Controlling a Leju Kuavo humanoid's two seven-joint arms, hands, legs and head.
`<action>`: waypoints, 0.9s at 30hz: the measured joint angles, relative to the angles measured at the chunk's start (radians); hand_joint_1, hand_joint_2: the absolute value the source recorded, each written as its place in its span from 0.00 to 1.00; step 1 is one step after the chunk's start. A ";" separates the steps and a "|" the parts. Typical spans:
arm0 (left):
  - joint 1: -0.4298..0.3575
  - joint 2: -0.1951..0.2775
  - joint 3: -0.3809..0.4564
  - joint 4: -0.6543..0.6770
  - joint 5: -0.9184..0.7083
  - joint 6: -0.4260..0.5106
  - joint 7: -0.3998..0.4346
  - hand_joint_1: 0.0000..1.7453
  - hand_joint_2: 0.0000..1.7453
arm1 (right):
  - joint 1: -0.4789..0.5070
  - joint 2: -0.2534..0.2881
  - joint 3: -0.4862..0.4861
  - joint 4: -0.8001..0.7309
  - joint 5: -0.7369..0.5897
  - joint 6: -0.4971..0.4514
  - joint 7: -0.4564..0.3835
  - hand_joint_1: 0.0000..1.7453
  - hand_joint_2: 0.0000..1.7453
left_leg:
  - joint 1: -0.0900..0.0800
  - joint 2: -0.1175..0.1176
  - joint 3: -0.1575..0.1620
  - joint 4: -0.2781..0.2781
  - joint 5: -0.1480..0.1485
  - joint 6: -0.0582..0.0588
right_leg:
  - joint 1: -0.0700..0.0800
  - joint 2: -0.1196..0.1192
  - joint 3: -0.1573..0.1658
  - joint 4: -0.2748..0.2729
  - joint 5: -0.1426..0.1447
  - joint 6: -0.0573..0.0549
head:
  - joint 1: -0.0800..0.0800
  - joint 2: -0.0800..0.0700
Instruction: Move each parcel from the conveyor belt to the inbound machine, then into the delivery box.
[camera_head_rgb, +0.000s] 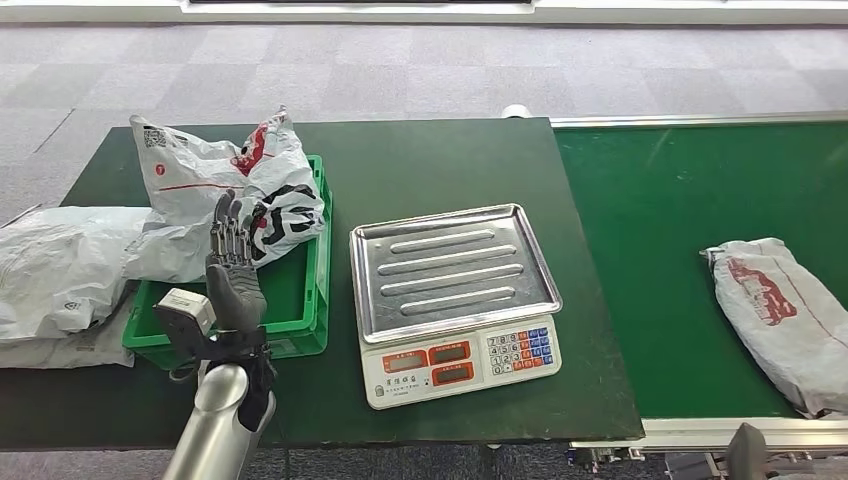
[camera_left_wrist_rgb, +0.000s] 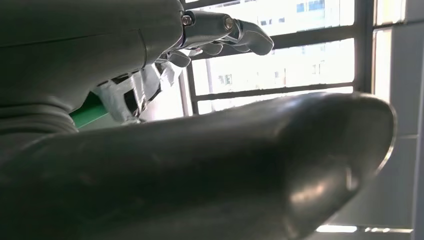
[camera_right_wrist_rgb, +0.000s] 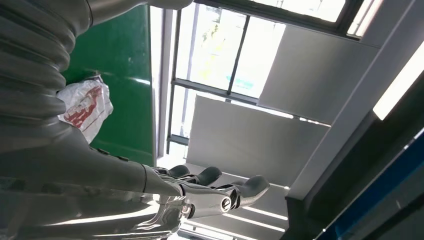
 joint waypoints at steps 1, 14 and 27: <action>0.003 -0.001 -0.001 0.000 -0.031 -0.009 0.012 0.00 0.00 | 0.005 0.003 -0.005 0.008 0.002 0.000 0.000 0.00 1.00 | 0.000 0.000 0.000 0.000 0.000 0.000 | 0.000 0.000 0.000 0.000 0.000 0.000 | 0.000 0.000; -0.003 -0.002 -0.001 0.033 -0.134 -0.059 0.035 0.00 0.00 | 0.019 0.020 -0.047 0.079 -0.015 0.000 0.000 0.00 1.00 | 0.000 0.000 0.000 0.000 0.000 0.000 | 0.000 0.001 0.000 0.000 0.000 0.000 | 0.000 0.000; -0.005 -0.002 -0.001 0.038 -0.134 -0.060 0.035 0.00 0.00 | 0.018 0.020 -0.048 0.099 -0.016 -0.001 -0.001 0.00 1.00 | 0.000 0.000 0.000 0.000 0.000 0.000 | 0.000 0.001 0.000 0.000 0.000 0.000 | 0.000 0.000</action>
